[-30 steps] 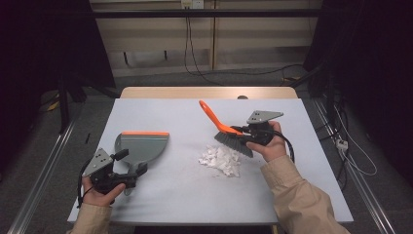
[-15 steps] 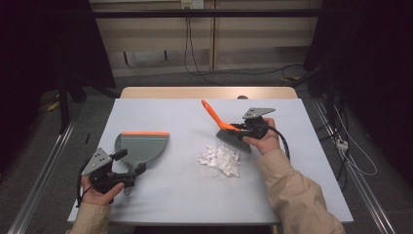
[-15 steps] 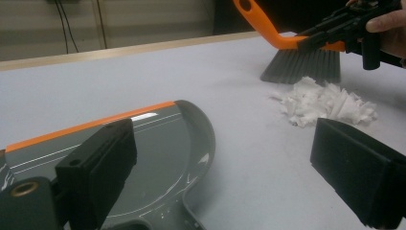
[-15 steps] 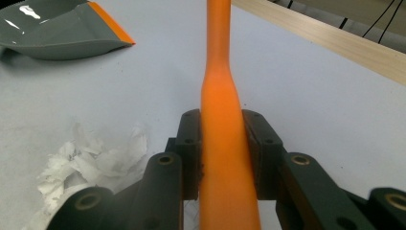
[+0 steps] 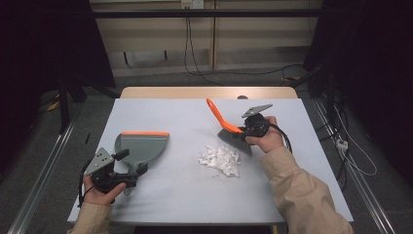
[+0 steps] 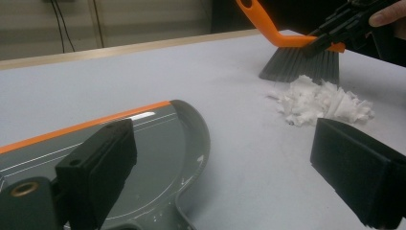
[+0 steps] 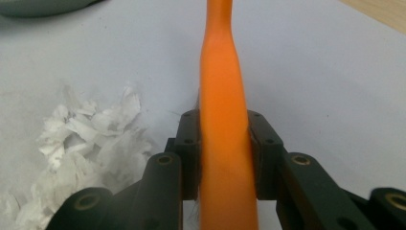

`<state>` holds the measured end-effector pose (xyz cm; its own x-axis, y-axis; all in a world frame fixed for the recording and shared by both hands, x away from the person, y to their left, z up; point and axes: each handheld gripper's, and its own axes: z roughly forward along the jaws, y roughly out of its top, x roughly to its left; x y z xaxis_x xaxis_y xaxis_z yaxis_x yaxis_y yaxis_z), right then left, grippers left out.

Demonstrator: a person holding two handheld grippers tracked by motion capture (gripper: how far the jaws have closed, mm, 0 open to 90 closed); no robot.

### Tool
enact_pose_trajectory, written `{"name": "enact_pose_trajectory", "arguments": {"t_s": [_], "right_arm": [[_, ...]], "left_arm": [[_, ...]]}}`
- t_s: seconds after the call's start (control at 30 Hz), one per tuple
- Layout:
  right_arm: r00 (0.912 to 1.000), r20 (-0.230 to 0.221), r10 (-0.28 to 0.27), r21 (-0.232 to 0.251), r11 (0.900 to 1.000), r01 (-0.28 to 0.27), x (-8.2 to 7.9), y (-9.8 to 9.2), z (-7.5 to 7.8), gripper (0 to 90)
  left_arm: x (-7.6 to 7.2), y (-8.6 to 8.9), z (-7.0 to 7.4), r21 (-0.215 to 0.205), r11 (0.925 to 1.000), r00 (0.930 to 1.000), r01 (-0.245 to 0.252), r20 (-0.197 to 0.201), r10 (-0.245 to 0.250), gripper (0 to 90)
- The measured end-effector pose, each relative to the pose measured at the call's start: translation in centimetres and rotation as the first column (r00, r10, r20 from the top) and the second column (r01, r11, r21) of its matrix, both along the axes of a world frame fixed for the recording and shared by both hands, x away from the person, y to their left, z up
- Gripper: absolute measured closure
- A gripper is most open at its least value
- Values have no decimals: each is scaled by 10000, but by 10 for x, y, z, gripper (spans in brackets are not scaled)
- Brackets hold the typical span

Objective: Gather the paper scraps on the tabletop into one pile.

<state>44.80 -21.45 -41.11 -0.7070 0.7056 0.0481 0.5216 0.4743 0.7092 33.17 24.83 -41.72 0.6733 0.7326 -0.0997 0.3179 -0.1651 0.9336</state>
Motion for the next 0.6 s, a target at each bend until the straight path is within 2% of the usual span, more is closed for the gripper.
{"name": "enact_pose_trajectory", "arguments": {"t_s": [0.07, 0.13, 0.17, 0.27, 0.33, 0.4, 0.47, 0.5, 0.57, 0.6], "right_arm": [[9999, 101, 51, -59, 10000, -50, 0, 2, 1, 711], [9988, 403, 289, -205, 9994, -281, 1, 3, 2, 712], [9980, 564, 281, -124, 9995, -275, 2, 3, 2, 712], [9928, 896, 799, 347, 9959, -833, 8, 5, 0, 712], [9842, 1083, 1403, 469, 9882, -1460, 12, 11, -3, 711], [9782, 1276, 1641, 294, 9852, -1691, 15, 17, -3, 712], [9744, 1185, 1910, 248, 9805, -1952, 17, 24, -5, 712], [9689, 1193, 2168, 187, 9752, -2205, 16, 27, -7, 712], [9639, 1131, 2411, 285, 9689, -2457, 14, 30, -7, 712], [9578, 1168, 2627, 138, 9639, -2660, 12, 32, -6, 712]], "left_arm": [[0, 1, 0, 7, 10000, 10000, -24, 12, 24, 84], [0, 1, 0, -12, 10000, 10000, -59, 1, 59, 83], [0, 2, 0, 17, 10000, 10000, -62, 5, 62, 84], [-1, 3, 0, -4, 9999, 9999, -120, 7, 120, 84], [-1, 3, 1, -14, 9999, 9999, -167, 28, 167, 84], [-1, 4, 1, 7, 9998, 9997, -222, 25, 222, 84], [-1, 5, 1, 25, 9997, 9997, -243, 19, 243, 84], [-2, 5, 1, 10, 9997, 9997, -260, 19, 260, 84], [-2, 5, 1, 40, 9997, 9997, -254, 41, 254, 84], [-3, 5, 1, 29, 9996, 9996, -271, 20, 271, 84]]}}
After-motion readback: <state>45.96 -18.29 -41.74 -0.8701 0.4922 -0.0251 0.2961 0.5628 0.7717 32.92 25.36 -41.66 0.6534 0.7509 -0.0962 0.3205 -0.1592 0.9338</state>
